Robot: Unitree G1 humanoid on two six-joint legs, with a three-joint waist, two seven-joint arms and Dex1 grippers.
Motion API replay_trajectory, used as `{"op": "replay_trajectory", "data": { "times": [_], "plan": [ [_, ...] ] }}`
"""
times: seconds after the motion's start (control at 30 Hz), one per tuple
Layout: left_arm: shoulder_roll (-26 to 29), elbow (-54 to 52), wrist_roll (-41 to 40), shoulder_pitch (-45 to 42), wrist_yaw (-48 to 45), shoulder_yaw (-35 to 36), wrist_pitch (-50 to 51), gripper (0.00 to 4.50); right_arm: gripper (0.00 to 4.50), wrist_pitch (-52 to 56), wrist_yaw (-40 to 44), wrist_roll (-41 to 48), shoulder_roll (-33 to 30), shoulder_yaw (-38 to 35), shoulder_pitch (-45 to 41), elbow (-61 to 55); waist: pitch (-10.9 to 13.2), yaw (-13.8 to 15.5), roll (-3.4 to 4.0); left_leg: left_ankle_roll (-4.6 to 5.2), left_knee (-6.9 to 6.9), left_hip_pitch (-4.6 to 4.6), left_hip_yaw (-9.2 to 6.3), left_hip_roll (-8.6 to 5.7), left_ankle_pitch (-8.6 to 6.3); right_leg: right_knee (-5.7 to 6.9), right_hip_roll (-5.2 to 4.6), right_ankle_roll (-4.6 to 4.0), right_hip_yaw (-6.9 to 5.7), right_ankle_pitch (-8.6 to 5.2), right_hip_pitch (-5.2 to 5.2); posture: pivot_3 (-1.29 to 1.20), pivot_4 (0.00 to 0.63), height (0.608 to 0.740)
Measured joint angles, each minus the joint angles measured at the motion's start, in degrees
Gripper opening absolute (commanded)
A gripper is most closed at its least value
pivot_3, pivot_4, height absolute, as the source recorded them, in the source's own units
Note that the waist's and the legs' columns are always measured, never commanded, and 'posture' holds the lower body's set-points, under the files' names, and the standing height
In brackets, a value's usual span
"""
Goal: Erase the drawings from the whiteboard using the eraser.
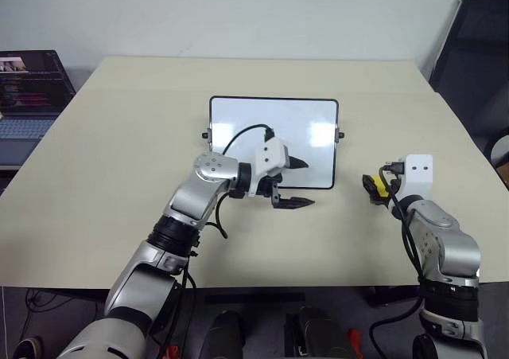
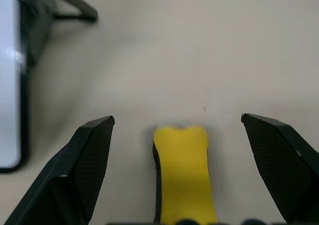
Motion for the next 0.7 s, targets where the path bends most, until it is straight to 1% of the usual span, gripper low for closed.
{"op": "replay_trajectory", "data": {
  "times": [0.1,0.17,0.23,0.3,0.43,0.57,0.63,0.7],
  "plan": [
    [0.9,-2.5,-1.0,3.1,6.1,6.1,1.8,4.5,4.48,-0.4,1.4,1.6,-0.5,0.2,3.3,-7.2,0.0,-0.1,0.0,0.0,0.0,-0.02,-0.06,0.06,0.0,0.0,-0.03,0.0,0.0,0.0,0.0,0.0,0.15,0.74],
    [0.9,-8.6,-2.6,7.9,11.4,10.8,4.9,4.5,4.48,-2.1,1.7,1.7,0.1,1.6,7.7,-11.5,0.0,-0.1,0.01,-0.01,0.0,-0.04,-0.05,0.08,-0.01,-0.01,-0.07,0.0,0.04,0.0,0.0,0.0,0.15,0.74],
    [0.3,-15.4,-3.6,14.5,17.2,14.6,7.9,4.5,4.48,-7.5,1.3,0.6,1.7,4.2,12.8,-13.9,0.0,-0.3,0.02,-0.02,-0.01,-0.05,-0.07,0.07,-0.02,-0.05,-0.11,0.01,0.07,0.0,0.01,0.0,0.15,0.74],
    [-1.9,-20.8,-2.7,21.6,23.4,16.5,8.1,4.5,4.48,-15.9,-0.7,-2.3,4.5,6.9,17.5,-13.7,-0.1,-0.1,0.01,-0.02,0.02,-0.02,-0.08,0.06,-0.02,-0.05,-0.19,0.01,0.09,0.0,0.05,0.0,0.15,0.74],
    [-5.4,-25.7,0.5,30.9,32.9,16.8,7.6,4.5,4.48,-28.4,-4.8,-5.7,9.3,8.1,23.3,-11.0,-0.1,0.4,-0.02,-0.02,0.08,0.03,-0.07,0.06,0.0,-0.07,-0.2,0.05,0.1,0.03,0.1,0.0,0.15,0.74],
    [-6.5,-29.3,4.0,39.3,40.7,19.4,5.1,4.5,4.48,-38.1,-5.5,-4.5,11.7,6.3,30.0,-8.5,-0.1,0.8,-0.02,-0.02,0.07,0.4,-0.04,0.14,0.0,-0.12,-0.21,0.02,0.12,0.01,0.46,0.0,0.15,0.74],
    [-7.9,-30.3,5.2,41.9,44.4,21.1,4.3,4.5,4.48,-40.5,-5.5,-2.1,12.8,3.9,30.9,-6.1,-0.1,0.8,-0.02,-0.02,0.08,0.54,-0.07,0.17,0.0,-0.21,-0.23,-0.01,0.12,0.0,0.66,0.0,0.15,0.74],
    [-8.7,-31.0,5.9,43.2,47.3,21.8,4.2,4.5,4.48,-41.8,-5.6,-0.3,12.7,1.4,30.9,-3.4,-0.1,0.8,-0.01,-0.02,0.06,0.76,-0.11,0.18,0.0,-0.42,-0.23,-0.27,0.1,-0.13,0.96,0.0,0.15,0.74]
  ]
}}
